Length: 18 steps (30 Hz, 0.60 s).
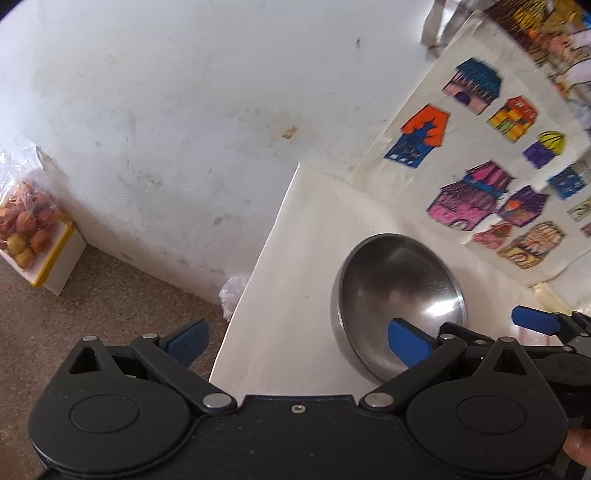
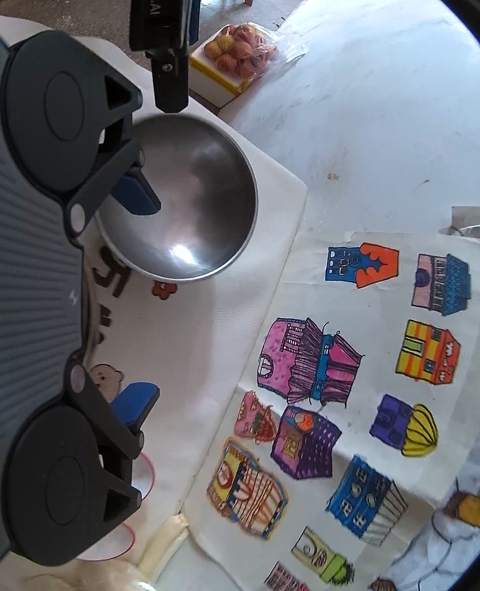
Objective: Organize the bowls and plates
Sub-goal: 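Close both grippers on the rim of the deep steel bowl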
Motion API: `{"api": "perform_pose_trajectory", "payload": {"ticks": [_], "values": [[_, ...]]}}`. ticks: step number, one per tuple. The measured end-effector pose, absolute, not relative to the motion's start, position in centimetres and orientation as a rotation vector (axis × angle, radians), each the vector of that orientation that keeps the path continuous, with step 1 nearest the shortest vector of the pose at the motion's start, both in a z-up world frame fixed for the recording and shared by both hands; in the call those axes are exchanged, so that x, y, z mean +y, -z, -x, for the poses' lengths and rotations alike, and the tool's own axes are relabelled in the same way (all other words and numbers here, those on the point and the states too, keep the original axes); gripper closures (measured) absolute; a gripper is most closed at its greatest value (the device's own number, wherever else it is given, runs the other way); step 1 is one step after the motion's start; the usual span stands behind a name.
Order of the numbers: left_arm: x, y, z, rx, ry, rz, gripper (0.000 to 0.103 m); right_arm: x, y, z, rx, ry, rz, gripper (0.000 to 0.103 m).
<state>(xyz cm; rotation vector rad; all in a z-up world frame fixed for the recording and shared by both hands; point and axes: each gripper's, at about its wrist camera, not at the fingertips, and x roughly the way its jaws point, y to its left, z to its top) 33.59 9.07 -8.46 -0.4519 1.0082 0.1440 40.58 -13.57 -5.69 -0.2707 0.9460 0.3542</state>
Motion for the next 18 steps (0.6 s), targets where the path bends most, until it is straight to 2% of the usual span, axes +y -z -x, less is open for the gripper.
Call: {"api": "perform_pose_trajectory", "payload": {"ticks": [4,11,14,18], "values": [[9.1,9.3,-34.8,1.038,-0.154,0.464,0.001,-13.5,6.5,-41.5,0.965,-0.362,0.277,0.009],[8.1,9.7,-36.1,1.075,-0.154,0.415,0.002,-13.1,7.2,-42.0,0.996,-0.366,0.238,0.023],[7.7,9.7,-36.6,1.086,-0.163,0.385,0.006,-12.8,7.4,-42.0,1.007,-0.366,0.229,0.03],[7.5,10.0,-36.9,1.107,-0.162,0.379,0.016,-12.8,7.7,-42.0,1.019,-0.365,0.218,0.041]]}}
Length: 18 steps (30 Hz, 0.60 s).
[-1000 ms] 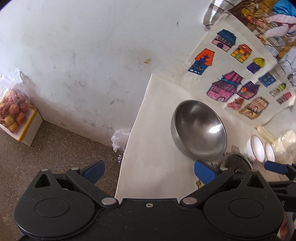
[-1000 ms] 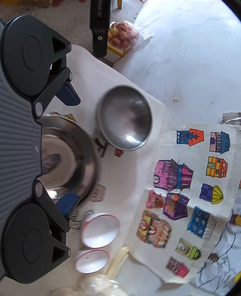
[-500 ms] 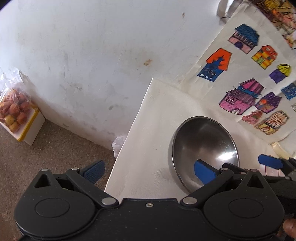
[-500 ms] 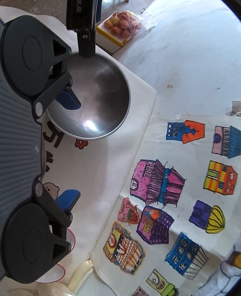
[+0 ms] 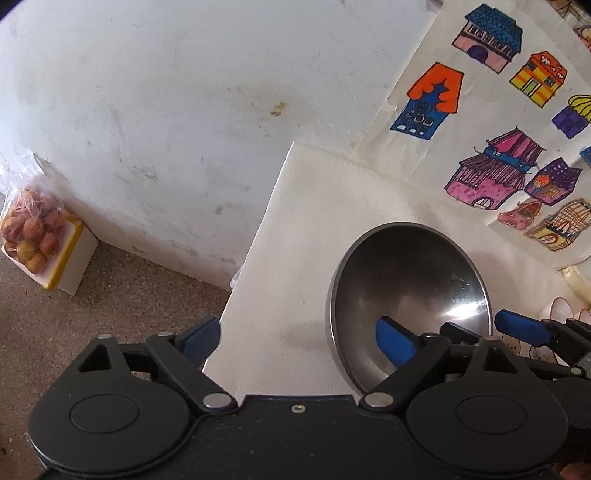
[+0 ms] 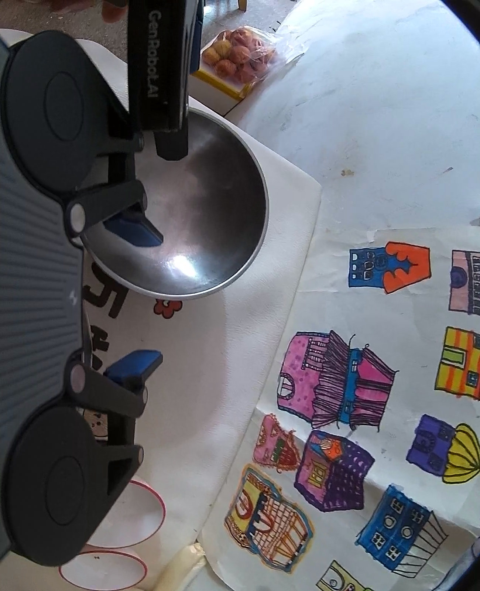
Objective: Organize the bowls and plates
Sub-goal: 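Close both grippers on the rim of the deep steel bowl, then lift the steel bowl with both grippers and lower it beside the plate stack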
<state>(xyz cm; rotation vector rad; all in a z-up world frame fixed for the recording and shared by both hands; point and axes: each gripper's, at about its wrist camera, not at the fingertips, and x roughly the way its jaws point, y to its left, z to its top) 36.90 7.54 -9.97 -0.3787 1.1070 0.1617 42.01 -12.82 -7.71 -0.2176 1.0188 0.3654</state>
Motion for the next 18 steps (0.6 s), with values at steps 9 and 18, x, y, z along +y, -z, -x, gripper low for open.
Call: {"api": "perform_pose_trajectory", "payload": {"ticks": [9,18], "values": [[7.7,10.7,-37.2,1.138,-0.115,0.437,0.059,-13.2,8.0,-41.9,1.031,-0.382,0.196,0.07],[8.0,11.1,-36.7,1.127,-0.038,0.537,0.088,-12.0,7.7,-41.5,1.033,-0.402,0.211,0.086]]}}
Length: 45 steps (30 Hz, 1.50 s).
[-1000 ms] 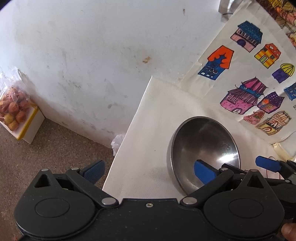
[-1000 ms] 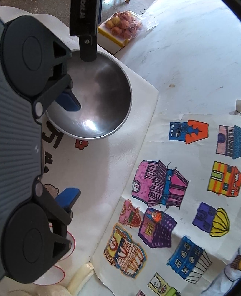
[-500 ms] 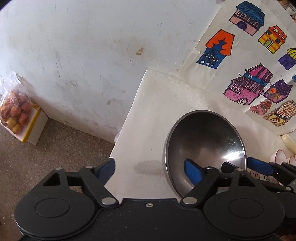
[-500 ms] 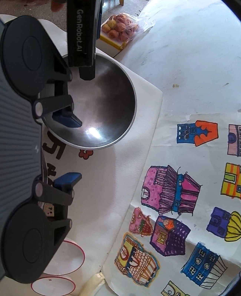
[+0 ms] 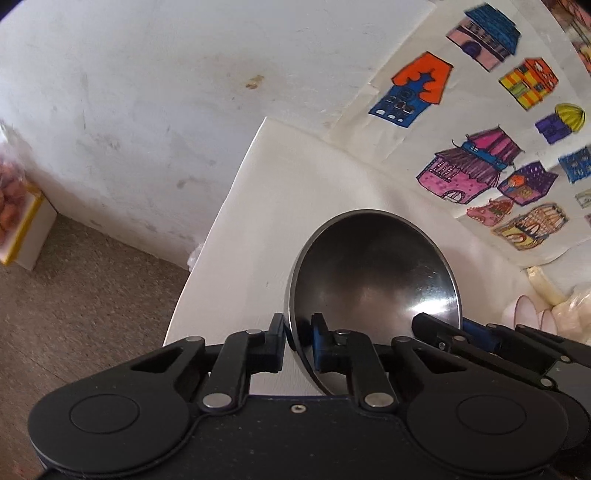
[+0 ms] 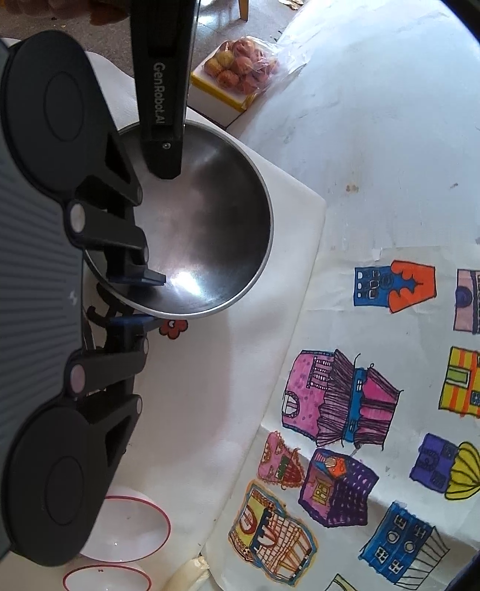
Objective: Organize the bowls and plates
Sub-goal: 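Lift the steel bowl with both grippers and lower it beside the plate stack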
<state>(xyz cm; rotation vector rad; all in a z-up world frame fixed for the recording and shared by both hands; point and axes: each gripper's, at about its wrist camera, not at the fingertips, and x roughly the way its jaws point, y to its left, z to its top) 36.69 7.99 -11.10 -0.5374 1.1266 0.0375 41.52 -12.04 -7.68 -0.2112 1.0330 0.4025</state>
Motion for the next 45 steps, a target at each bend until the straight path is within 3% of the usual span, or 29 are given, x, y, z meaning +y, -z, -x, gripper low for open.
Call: {"api": "perform_pose_trajectory", "payload": {"ticks": [15,26,34,45], "values": [[8.6,2.8,-35.6,0.923,0.057,0.626,0.089,-12.7,-1.6,-38.4,0.909,-0.347,0.229,0.088],[4.7,-2.5,-34.1,0.842,0.18,0.577,0.089,-16.0,-7.4,-34.9,0.799,-0.261,0.209,0.087],[-2.3,-3.8,-32.2,0.901,0.323,0.47,0.089,-22.7,-8.3,-31.0,0.8,-0.172,0.122,0.087],[-16.7,0.6,-30.7,1.158,0.514,0.306,0.088,-36.2,-4.1,-25.4,0.955,-0.046,-0.026,0.087]]}}
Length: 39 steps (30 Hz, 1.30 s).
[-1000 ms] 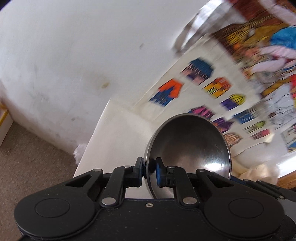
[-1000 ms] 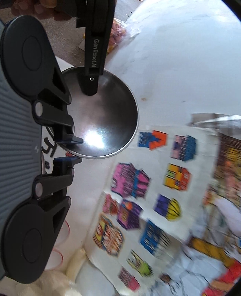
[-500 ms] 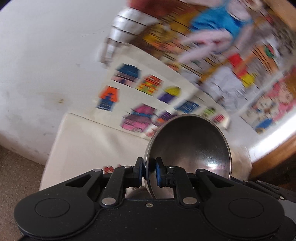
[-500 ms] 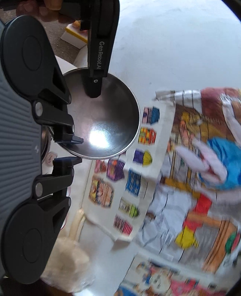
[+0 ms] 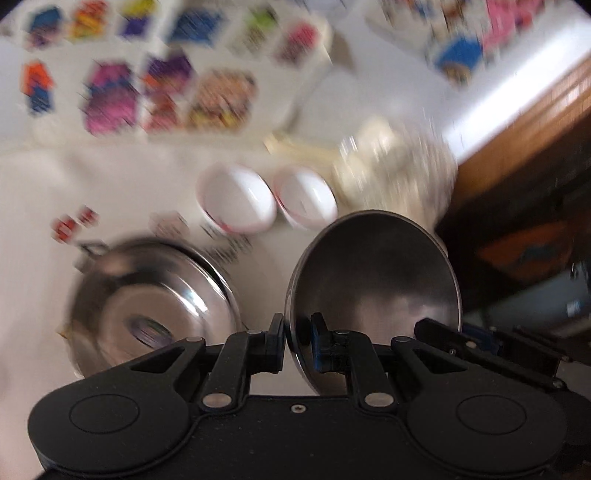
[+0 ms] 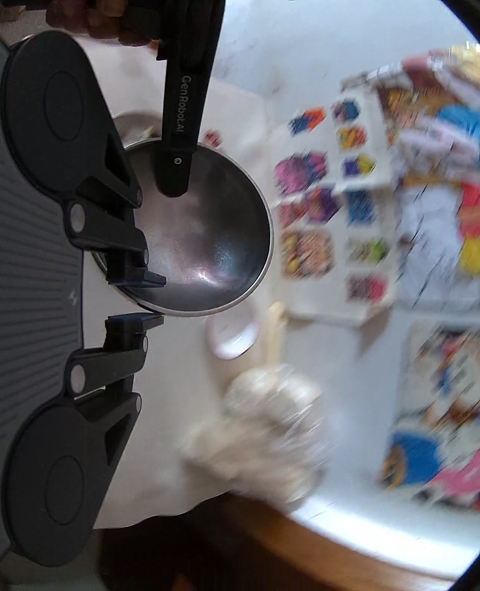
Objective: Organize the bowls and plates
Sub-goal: 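Lift the steel bowl with both grippers and lower it beside the plate stack, then open both grippers to release the steel bowl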
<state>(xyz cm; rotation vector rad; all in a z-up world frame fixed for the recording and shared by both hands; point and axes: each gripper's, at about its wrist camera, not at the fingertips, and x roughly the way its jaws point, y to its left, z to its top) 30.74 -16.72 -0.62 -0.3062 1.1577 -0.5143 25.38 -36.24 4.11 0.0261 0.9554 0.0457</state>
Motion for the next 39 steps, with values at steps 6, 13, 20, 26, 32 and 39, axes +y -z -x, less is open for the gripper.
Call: {"api": "perform_pose_trajectory", "payload": {"ticks": [6,13,20,26,32,39], "values": [[-22.7,3.7,-30.1,1.308,0.541,0.218,0.084,-42.2,-0.6,-24.1,1.06,-0.052,-0.069,0.087],[-25.7,7.0,-29.5,1.43,0.441,0.152,0.083,-45.6,3.9,-24.4,1.176,-0.182,-0.06,0.087],[-25.6,8.4,-29.0,1.442,0.283,0.169,0.082,-45.4,6.8,-25.5,1.224,-0.328,-0.051,0.087],[-25.1,9.1,-29.2,1.424,0.209,0.185,0.082,-44.4,7.9,-26.8,1.218,-0.413,-0.011,0.087],[-25.8,9.3,-29.6,1.398,0.212,0.159,0.079,-43.9,8.5,-27.4,1.198,-0.437,0.007,0.087],[-25.4,9.5,-29.8,1.402,0.227,0.172,0.076,-44.1,8.5,-27.5,1.188,-0.44,-0.011,0.084]]}}
